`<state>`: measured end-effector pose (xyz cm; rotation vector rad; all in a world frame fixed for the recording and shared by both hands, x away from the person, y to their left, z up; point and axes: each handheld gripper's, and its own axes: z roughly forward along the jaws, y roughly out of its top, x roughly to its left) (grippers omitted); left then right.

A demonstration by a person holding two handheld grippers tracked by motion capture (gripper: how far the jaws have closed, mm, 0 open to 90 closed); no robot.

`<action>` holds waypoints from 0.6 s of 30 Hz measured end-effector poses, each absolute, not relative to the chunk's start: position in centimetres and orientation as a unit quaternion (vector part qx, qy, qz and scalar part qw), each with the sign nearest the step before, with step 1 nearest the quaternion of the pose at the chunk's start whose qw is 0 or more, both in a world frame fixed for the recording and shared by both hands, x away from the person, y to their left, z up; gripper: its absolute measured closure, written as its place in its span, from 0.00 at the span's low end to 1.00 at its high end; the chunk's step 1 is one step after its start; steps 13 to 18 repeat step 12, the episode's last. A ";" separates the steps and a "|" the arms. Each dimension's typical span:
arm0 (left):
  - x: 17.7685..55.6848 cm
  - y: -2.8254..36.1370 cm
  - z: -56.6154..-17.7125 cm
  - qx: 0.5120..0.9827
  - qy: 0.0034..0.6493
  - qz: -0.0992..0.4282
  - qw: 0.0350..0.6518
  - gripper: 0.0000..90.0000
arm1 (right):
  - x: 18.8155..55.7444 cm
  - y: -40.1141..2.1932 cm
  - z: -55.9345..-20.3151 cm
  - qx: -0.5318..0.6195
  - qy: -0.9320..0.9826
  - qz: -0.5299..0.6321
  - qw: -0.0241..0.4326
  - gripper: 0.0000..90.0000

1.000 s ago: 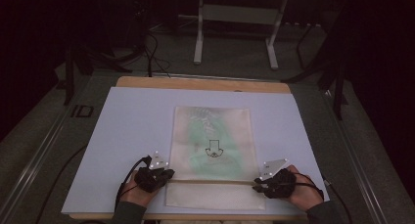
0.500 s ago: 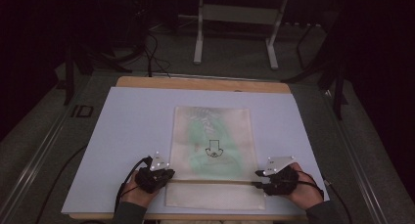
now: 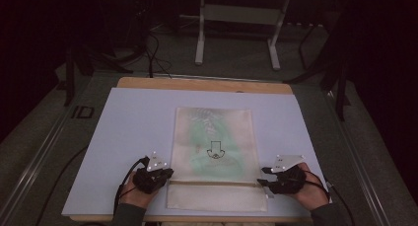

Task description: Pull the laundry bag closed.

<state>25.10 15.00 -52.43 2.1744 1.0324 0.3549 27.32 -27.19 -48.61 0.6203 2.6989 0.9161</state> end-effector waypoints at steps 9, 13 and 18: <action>25.2 15.7 -52.4 0.826 0.414 0.146 0.353 0.94 | 27.7 -28.1 -49.0 0.231 0.912 0.321 0.110 0.61; 25.3 16.1 -52.4 0.823 0.422 0.153 0.349 0.94 | 27.9 -28.5 -49.2 0.238 0.909 0.325 0.110 0.61; 25.3 16.1 -52.4 0.823 0.422 0.153 0.349 0.94 | 27.9 -28.5 -49.2 0.238 0.909 0.325 0.110 0.61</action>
